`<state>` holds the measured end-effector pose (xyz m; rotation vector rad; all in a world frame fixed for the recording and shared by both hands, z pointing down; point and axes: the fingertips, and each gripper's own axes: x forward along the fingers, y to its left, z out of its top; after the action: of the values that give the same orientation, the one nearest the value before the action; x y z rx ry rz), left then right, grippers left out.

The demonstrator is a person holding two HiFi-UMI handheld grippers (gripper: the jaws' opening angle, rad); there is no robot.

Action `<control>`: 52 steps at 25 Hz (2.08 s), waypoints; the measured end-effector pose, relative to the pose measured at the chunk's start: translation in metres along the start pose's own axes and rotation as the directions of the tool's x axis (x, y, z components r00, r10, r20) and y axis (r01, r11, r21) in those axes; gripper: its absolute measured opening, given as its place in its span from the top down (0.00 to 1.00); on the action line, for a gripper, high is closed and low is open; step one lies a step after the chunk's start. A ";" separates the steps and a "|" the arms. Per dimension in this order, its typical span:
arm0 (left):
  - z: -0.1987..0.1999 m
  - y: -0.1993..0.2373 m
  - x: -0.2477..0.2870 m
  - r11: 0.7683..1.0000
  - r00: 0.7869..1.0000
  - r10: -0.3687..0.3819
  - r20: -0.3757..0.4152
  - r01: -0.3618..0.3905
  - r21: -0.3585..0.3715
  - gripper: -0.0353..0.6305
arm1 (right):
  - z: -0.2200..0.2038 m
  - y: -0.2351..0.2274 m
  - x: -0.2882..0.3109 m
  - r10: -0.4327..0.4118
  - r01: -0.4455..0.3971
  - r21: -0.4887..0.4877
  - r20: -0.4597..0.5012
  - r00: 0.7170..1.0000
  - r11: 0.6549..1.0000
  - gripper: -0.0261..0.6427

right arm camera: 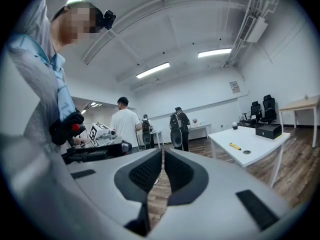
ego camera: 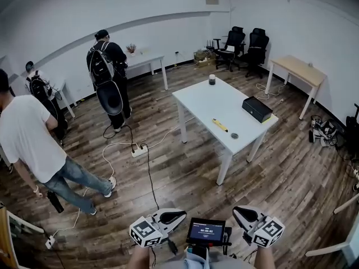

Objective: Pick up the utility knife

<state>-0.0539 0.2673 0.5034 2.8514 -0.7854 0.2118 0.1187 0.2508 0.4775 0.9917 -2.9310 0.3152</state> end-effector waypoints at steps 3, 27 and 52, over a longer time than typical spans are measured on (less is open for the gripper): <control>-0.002 0.020 -0.009 1.000 1.000 0.001 0.009 -0.001 -0.023 0.92 | -0.001 0.000 0.018 -0.004 0.004 0.003 -0.012 1.000 1.000 0.91; 0.024 0.130 0.084 0.998 1.000 0.004 -0.008 -0.004 -0.058 0.92 | 0.032 -0.120 0.114 0.061 -0.060 0.007 -0.049 0.997 0.998 0.91; 0.079 0.211 0.235 0.999 0.999 0.033 -0.002 -0.033 -0.038 0.92 | 0.075 -0.299 0.149 0.095 -0.095 -0.010 -0.057 0.994 0.995 0.91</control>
<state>0.0440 -0.0435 0.4975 2.8040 -0.8279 0.2007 0.1837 -0.0852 0.4718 0.8292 -2.9309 0.3220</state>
